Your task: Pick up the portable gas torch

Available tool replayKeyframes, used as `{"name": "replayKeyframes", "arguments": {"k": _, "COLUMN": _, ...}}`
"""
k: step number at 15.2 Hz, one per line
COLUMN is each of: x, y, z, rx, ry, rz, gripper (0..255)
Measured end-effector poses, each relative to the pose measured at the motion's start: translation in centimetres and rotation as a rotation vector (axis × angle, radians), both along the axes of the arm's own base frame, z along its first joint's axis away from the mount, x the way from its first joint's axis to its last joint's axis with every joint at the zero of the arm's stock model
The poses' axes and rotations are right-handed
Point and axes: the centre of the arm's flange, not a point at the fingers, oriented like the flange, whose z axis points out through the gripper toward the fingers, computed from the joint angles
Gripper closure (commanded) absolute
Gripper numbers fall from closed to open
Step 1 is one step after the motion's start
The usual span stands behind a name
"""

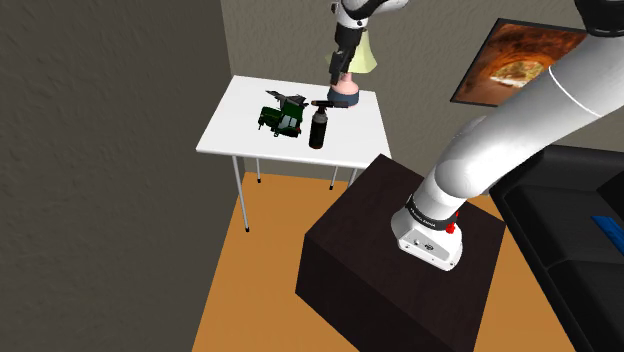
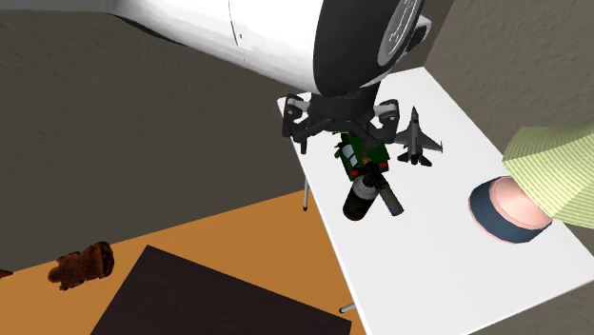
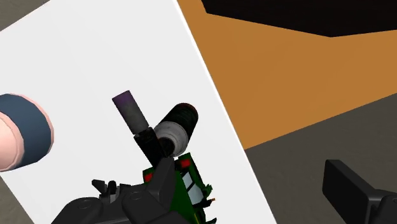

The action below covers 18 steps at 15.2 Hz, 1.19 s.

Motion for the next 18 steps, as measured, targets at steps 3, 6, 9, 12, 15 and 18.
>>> {"name": "replayKeyframes", "arguments": {"k": 3, "x": 2.4, "y": -1.8, "z": -2.6, "rx": -0.003, "ry": 0.008, "rz": 0.025, "gripper": 0}}
{"name": "replayKeyframes", "arguments": {"k": 6, "x": 4.6, "y": -3.1, "z": -5.4, "rx": -0.007, "ry": 0.017, "rz": 0.051, "gripper": 0}}
{"name": "replayKeyframes", "arguments": {"k": 9, "x": 7.1, "y": -4.4, "z": -8.4, "rx": -0.01, "ry": 0.025, "rz": 0.077, "gripper": 0}}
{"name": "replayKeyframes", "arguments": {"k": 12, "x": 9.4, "y": -5.9, "z": -11.4, "rx": -0.013, "ry": 0.034, "rz": 0.102, "gripper": 0}}
{"name": "replayKeyframes", "arguments": {"k": 15, "x": 11.8, "y": -7.0, "z": -14.5, "rx": -0.017, "ry": 0.042, "rz": 0.128, "gripper": 0}}
{"name": "replayKeyframes", "arguments": {"k": 18, "x": 12.9, "y": -7.7, "z": -16.8, "rx": -0.018, "ry": 0.046, "rz": 0.141, "gripper": 0}}
